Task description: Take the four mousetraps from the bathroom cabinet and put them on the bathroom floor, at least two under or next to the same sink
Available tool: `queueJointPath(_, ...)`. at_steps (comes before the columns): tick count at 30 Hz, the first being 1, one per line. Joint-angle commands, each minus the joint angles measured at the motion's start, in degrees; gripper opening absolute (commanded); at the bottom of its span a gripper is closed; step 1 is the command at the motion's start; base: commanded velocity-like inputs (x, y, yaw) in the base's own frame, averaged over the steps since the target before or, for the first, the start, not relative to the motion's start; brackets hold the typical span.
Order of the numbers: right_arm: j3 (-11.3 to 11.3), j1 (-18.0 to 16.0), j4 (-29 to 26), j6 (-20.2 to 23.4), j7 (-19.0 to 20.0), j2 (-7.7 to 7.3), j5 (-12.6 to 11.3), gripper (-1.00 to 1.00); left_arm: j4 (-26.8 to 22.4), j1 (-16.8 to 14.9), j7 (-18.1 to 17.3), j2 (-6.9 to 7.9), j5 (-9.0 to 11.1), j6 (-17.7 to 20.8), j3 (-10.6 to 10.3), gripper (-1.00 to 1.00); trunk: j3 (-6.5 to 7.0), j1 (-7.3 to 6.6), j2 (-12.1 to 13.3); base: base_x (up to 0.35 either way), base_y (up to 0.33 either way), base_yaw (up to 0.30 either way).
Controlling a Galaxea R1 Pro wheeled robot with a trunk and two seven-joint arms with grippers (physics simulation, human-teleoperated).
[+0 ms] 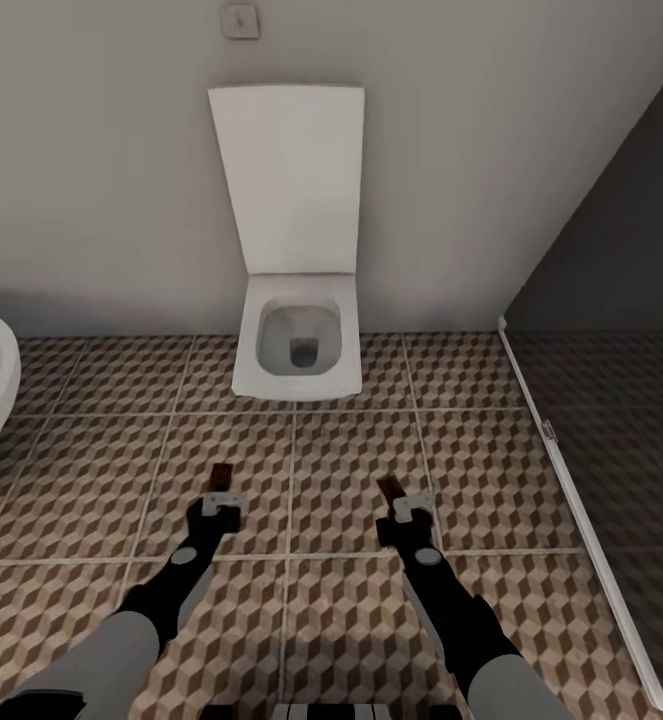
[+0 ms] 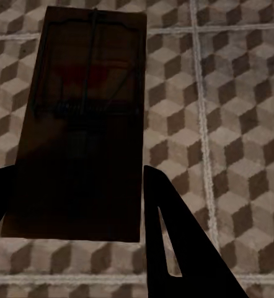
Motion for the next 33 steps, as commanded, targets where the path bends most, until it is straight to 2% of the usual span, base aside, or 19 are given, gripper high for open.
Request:
queueJointPath(1, 0.2, 0.0, 0.0, -0.6, -0.3, -0.02, 0.6, -1.0, 0.0, 0.0, 0.5, -0.06, -0.1, -0.4, -0.4, -1.0, -0.03, 0.0, 0.0, 0.0, 0.0, 0.0)
queueJointPath(4, 0.2, 0.0, 0.4, -3.6, -0.3, 0.04, 1.6, -1.0, -0.3, 0.0, -0.5, -0.85, -0.1, 1.1, -0.8, -1.0, -0.04, 0.0, 0.0, 0.0, 0.0, 0.0)
queueJointPath(6, 0.1, 0.0, 0.8, -4.2, -0.3, 0.06, 2.0, -1.0, -1.2, 0.0, -1.5, -1.3, -0.2, 5.2, -0.9, -1.0, -0.05, 0.0, 0.0, 0.0, 0.0, 0.0)
queueJointPath(8, 0.0, 0.0, 1.1, -4.4, -0.3, 0.07, 2.4, -1.0, -3.8, -0.2, -2.5, -2.12, -0.2, 12.7, -0.9, -1.0, -0.05, 0.0, 0.0, 0.0, 0.0, 0.0)
queueJointPath(9, -0.1, -0.6, 1.4, -2.5, -0.3, 0.14, 2.6, -1.0, -7.9, -0.4, -3.0, -2.85, -0.2, 20.1, -1.0, -1.0, -0.05, 0.0, 0.0, 0.0, 0.0, 0.0)
queueJointPath(12, -0.1, -2.6, 2.1, -0.3, -0.3, 0.21, 2.7, -1.0, -9.0, -0.5, -3.1, -3.04, -0.1, 21.7, -1.0, -1.0, -0.05, 0.0, 0.0, 0.0, 0.0, 0.0)
queueJointPath(15, -0.1, -5.5, 5.0, 0.6, -0.2, 0.24, 2.7, -1.0, -7.0, -0.6, -3.3, -3.03, -0.1, 19.2, -1.1, -1.0, -0.05, 0.0, 0.0, 0.0, 0.0, 0.0)
queueJointPath(17, -0.1, -7.9, 8.1, 0.7, -0.2, 0.33, 2.6, -1.0, -3.8, -0.6, -3.4, -3.0, 0.0, 14.5, -1.1, -1.0, -0.05, 0.0, 0.0, 0.0, 0.0, 0.0)
queueJointPath(20, -0.1, -10.2, 11.3, 0.7, -0.1, 0.47, 2.6, -1.0, 0.1, -0.6, -3.4, -2.94, -0.1, 9.7, -1.1, -1.0, -0.05, 0.0, 0.0, 0.0, 0.0, 0.0)
queueJointPath(26, 0.0, -13.4, 13.6, 1.0, -0.1, 0.6, 2.6, -1.0, 2.5, -0.6, -3.4, -2.75, -0.2, 7.1, -1.1, -1.0, -0.05, 0.0, 0.0, 0.0, 0.0, 0.0)
queueJointPath(29, 0.0, -15.9, 16.0, 1.0, -0.1, 0.75, 2.6, -1.0, 1.4, -0.6, -3.0, -2.84, -0.2, 6.2, -1.2, -1.0, -0.05, 0.0, 0.0, 0.0, 0.0, 0.0)
queueJointPath(33, 0.5, -16.7, 16.8, 0.3, 0.1, 1.56, 2.6, -1.0, -0.4, -0.6, -1.8, -3.04, -0.3, 5.8, -1.3, -1.0, -0.05, 0.0, 0.0, 0.0, 0.0, 0.0)
